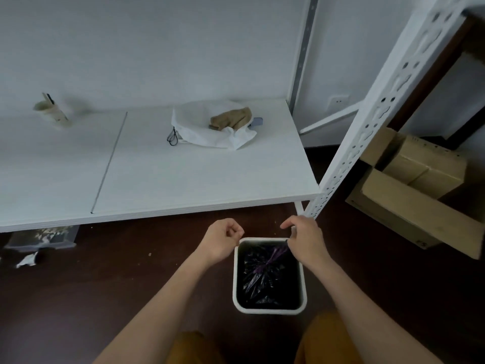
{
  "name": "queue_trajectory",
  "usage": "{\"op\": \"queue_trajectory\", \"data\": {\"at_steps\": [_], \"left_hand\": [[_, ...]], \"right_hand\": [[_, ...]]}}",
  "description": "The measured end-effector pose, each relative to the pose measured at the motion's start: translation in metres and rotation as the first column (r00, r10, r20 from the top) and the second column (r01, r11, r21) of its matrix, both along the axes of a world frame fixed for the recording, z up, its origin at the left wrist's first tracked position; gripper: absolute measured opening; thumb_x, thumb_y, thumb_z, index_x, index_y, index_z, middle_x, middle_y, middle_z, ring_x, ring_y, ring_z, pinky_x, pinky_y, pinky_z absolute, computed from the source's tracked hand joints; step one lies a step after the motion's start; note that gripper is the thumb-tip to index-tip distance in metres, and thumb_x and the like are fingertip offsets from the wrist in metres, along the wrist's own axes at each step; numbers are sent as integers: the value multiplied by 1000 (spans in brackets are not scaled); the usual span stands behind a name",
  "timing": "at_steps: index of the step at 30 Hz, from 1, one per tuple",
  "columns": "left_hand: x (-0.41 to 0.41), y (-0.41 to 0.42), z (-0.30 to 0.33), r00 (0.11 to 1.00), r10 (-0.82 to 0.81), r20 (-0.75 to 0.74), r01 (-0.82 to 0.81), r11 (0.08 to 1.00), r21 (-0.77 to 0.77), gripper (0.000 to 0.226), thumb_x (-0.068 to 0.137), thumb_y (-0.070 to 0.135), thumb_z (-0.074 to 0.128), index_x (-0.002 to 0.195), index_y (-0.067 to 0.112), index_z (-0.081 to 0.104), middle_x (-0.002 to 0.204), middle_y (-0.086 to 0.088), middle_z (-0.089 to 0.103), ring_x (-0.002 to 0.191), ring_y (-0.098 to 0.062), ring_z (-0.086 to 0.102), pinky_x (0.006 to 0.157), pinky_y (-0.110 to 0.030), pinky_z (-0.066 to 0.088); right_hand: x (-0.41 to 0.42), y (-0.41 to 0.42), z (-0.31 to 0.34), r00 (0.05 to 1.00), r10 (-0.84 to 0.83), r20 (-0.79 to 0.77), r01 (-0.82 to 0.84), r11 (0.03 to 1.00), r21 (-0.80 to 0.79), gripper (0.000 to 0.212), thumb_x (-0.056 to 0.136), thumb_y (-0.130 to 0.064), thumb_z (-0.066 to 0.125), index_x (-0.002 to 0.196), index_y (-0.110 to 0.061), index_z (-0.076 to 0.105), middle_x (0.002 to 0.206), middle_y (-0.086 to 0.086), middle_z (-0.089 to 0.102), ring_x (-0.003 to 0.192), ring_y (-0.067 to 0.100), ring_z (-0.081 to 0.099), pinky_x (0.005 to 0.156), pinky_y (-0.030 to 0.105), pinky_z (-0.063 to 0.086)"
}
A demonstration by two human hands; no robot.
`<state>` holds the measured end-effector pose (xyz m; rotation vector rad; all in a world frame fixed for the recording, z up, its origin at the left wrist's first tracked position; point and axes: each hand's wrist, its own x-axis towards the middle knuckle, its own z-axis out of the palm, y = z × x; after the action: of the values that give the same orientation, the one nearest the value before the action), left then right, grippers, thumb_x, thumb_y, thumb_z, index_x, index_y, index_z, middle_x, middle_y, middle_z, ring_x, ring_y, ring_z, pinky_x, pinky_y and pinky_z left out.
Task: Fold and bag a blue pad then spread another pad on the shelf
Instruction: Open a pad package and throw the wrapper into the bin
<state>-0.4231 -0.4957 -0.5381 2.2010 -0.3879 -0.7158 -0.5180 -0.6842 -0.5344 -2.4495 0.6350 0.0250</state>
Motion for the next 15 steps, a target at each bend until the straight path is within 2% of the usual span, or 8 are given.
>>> {"op": "queue_trajectory", "data": {"at_steps": [5, 9, 12, 15], "left_hand": [[0, 13, 95, 999, 33, -20, -33, 999, 4, 13, 93, 16, 55, 81, 18, 59, 66, 0, 60, 49, -2, 50, 60, -21, 43], [-8, 31, 172, 997, 57, -50, -57, 998, -7, 11, 94, 13, 53, 86, 13, 60, 72, -5, 58, 42, 6, 51, 54, -16, 41], [-13, 47, 240, 994, 85, -63, -86, 996, -13, 11, 95, 14, 53, 87, 12, 59, 70, -4, 59, 45, -2, 50, 52, -17, 42], [-13, 70, 308, 991, 116, -64, -117, 993, -17, 11, 94, 15, 53, 86, 14, 59, 69, -2, 60, 49, -10, 48, 52, -19, 43]], "right_hand": [[4, 13, 86, 999, 33, 31, -34, 999, 28, 31, 87, 0, 50, 89, -27, 66, 96, -8, 58, 98, 13, 53, 94, 39, 46], [0, 24, 156, 995, 85, 54, -88, 994, 58, 29, 90, -5, 50, 85, -32, 62, 100, -7, 63, 94, 9, 56, 87, 33, 50], [-4, 38, 220, 992, 115, 50, -118, 991, 71, 30, 91, -7, 50, 83, -35, 57, 98, -8, 61, 96, 9, 54, 86, 29, 49], [-2, 59, 286, 986, 159, 47, -163, 982, 98, 27, 92, -7, 48, 85, -31, 58, 99, -9, 59, 100, 9, 52, 87, 23, 44]]}}
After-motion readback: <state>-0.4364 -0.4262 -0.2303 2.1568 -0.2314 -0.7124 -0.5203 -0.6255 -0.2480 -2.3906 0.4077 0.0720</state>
